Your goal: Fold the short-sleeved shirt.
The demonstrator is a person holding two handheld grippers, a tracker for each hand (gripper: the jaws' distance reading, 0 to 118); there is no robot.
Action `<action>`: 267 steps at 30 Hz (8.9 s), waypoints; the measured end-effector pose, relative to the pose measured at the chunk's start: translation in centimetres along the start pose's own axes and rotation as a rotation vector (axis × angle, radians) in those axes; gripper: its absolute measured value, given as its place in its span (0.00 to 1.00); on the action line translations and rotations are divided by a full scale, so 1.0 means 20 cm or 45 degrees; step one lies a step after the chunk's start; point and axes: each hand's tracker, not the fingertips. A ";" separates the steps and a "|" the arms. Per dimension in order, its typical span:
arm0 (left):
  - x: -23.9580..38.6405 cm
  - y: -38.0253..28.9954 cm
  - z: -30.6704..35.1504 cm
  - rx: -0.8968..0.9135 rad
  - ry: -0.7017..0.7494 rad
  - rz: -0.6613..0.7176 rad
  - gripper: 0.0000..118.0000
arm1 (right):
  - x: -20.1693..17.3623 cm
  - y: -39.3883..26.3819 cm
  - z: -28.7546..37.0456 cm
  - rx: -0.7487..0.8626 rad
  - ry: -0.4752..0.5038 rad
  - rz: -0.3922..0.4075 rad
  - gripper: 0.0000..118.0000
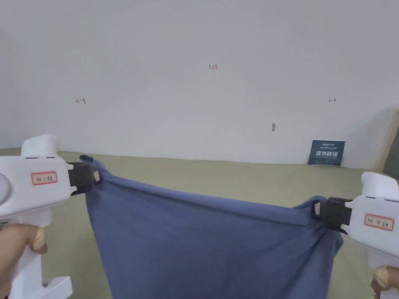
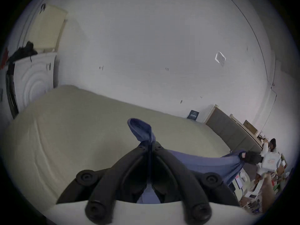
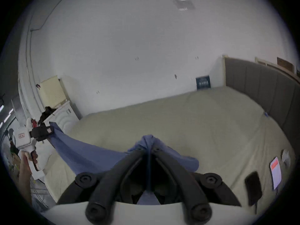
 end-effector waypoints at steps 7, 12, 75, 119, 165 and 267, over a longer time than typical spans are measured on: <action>0.06 0.26 0.05 0.162 0.066 -0.096 0.03 | -0.15 0.31 -0.09 0.147 0.012 0.158 0.03; 0.07 0.44 0.02 0.200 0.108 -0.155 0.03 | -0.22 0.48 -0.20 0.207 0.015 0.209 0.03; 0.13 -1.18 0.68 -0.203 0.217 0.156 0.80 | 0.08 -0.93 0.49 -0.169 -0.200 0.009 0.94; -0.09 -1.48 0.39 -0.689 0.327 -0.071 0.81 | -0.03 -0.97 0.65 -0.145 -0.188 0.257 0.00; -0.08 -1.49 0.41 -0.584 0.248 0.029 0.04 | 0.08 -0.31 -1.34 -1.109 -0.063 0.632 0.02; -0.34 -1.52 0.61 -0.458 0.226 0.153 0.27 | 0.60 -1.16 0.23 -0.552 -0.153 -0.166 0.04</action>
